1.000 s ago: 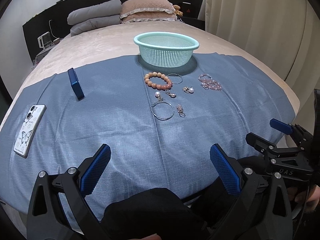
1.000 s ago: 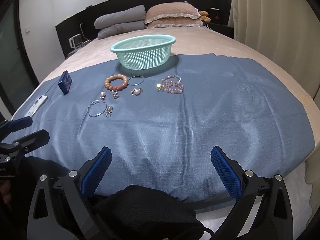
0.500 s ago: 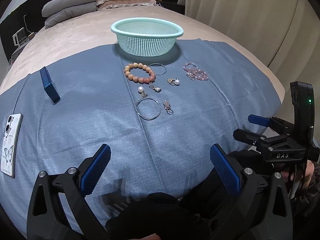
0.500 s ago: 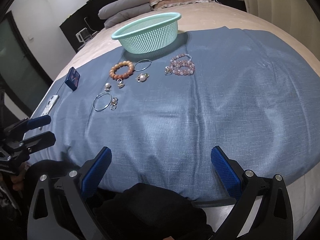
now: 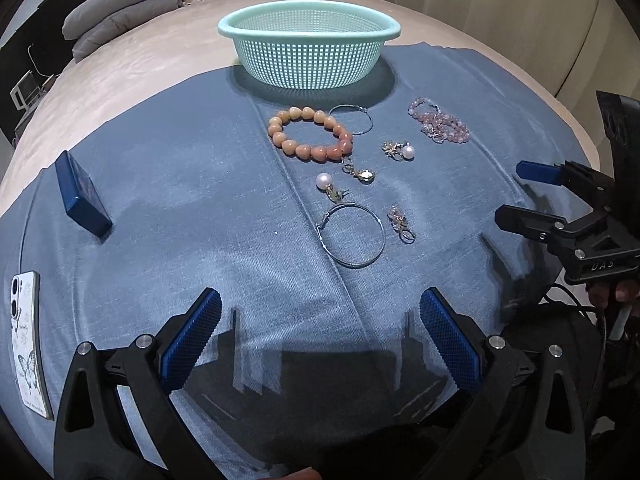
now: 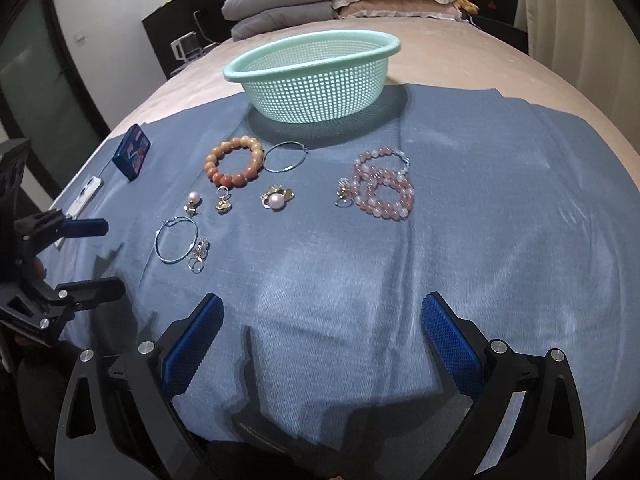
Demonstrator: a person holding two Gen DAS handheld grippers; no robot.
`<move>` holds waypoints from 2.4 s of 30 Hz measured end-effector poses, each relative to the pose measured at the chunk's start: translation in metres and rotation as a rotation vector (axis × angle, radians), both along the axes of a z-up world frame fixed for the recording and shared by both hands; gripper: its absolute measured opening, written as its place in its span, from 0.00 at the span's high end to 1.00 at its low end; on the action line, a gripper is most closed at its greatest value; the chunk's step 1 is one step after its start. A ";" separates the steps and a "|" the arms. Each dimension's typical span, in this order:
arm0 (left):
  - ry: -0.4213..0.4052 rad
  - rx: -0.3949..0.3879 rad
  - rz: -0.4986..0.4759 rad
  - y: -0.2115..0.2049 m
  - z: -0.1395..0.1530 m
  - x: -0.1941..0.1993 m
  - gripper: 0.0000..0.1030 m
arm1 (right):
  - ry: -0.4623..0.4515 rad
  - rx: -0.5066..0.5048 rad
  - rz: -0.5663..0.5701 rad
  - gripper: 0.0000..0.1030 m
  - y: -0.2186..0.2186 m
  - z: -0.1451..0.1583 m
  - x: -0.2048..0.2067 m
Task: Organize jewelry
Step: 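Reach the right tool to the pink bead bracelet and grasp it, then grasp the silver hoop earring with the left tool while the right tool lifts the pink bracelet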
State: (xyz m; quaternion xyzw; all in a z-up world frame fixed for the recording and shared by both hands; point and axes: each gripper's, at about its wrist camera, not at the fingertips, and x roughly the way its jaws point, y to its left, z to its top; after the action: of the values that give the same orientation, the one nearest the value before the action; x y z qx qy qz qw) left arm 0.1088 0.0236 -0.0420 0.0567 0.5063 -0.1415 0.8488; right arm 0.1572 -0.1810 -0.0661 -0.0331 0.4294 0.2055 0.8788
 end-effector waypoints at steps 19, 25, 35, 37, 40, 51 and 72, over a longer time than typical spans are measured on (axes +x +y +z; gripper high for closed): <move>-0.070 0.030 -0.202 -0.019 -0.024 0.032 0.05 | -0.183 0.035 0.025 0.10 -0.010 -0.002 0.056; -0.094 0.034 -0.201 -0.019 -0.029 0.029 0.04 | -0.090 0.152 -0.053 0.49 -0.032 -0.019 0.079; -0.181 0.026 -0.183 -0.018 -0.029 0.019 0.06 | -0.090 0.096 -0.132 0.76 -0.034 -0.026 0.078; -0.187 0.021 -0.178 -0.017 -0.027 0.018 0.11 | -0.102 0.058 -0.126 0.81 -0.029 -0.025 0.077; -0.191 0.018 -0.181 -0.015 -0.024 0.015 0.22 | -0.123 -0.011 -0.092 0.90 -0.016 -0.026 0.072; -0.218 0.014 -0.217 -0.016 -0.020 0.006 0.55 | -0.170 -0.119 -0.104 0.91 -0.002 -0.027 0.064; -0.208 0.035 -0.163 -0.011 -0.001 -0.024 0.55 | -0.161 -0.016 -0.121 0.94 -0.021 0.001 0.025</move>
State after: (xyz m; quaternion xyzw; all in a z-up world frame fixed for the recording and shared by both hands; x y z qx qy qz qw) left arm 0.0849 0.0128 -0.0428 0.1269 0.4114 -0.1945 0.8814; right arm 0.1826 -0.2017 -0.0648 -0.0304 0.3600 0.1455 0.9210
